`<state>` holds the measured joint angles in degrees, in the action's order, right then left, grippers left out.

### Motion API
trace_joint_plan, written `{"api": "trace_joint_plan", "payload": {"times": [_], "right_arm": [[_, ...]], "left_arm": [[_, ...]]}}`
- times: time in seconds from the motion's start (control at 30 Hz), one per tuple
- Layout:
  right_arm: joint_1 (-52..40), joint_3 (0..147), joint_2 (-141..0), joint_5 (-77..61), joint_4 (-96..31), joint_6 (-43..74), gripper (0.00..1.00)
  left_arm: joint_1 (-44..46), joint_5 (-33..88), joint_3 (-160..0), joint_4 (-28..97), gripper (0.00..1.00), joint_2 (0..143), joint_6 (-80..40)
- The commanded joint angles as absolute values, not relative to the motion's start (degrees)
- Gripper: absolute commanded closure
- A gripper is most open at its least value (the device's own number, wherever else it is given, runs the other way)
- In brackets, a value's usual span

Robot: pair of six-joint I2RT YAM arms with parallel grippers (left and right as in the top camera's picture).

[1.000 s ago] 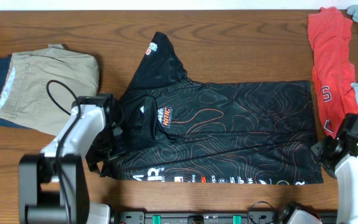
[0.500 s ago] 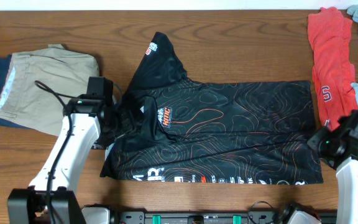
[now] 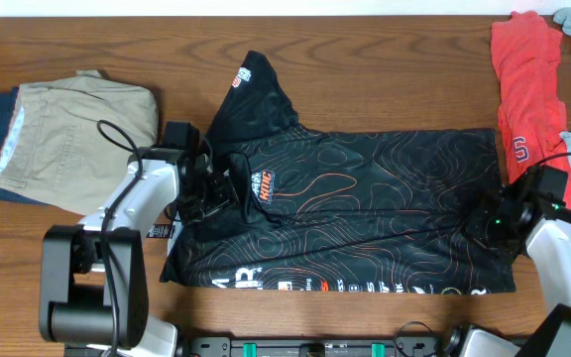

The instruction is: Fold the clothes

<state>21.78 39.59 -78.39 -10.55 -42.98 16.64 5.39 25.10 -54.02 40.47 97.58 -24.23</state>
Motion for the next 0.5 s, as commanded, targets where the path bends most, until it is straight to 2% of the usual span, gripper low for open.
{"api": "trace_joint_plan", "payload": {"times": [0.0, 0.03, 0.1, 0.2, 0.3, 0.47], "right_arm": [[21.2, 40.4, -79.1, -10.3, -42.8, 15.6, 0.74], [21.2, 40.4, -79.1, -10.3, -42.7, 15.6, 0.74], [21.2, 40.4, -79.1, -10.2, -42.6, 15.6, 0.74], [21.2, 40.4, -79.1, -9.2, -42.6, 15.6, 0.74], [21.2, 40.4, -79.1, -9.2, -42.7, 15.6, 0.74], [21.2, 40.4, -79.1, -8.7, -42.7, 15.6, 0.74]], "left_arm": [[5.7, 26.8, -54.5, 40.8, 0.37, 99.3, -24.6], [5.7, 26.9, -54.4, 40.9, 0.39, 99.7, -25.0], [5.7, 27.0, -54.2, 40.9, 0.49, 100.2, -25.2], [5.7, 28.0, -54.2, 40.6, 0.75, 100.2, -25.2], [5.7, 28.9, -54.2, 40.4, 0.92, 100.2, -25.2], [5.7, 35.2, -54.2, 42.3, 0.94, 100.2, -25.2]]}}
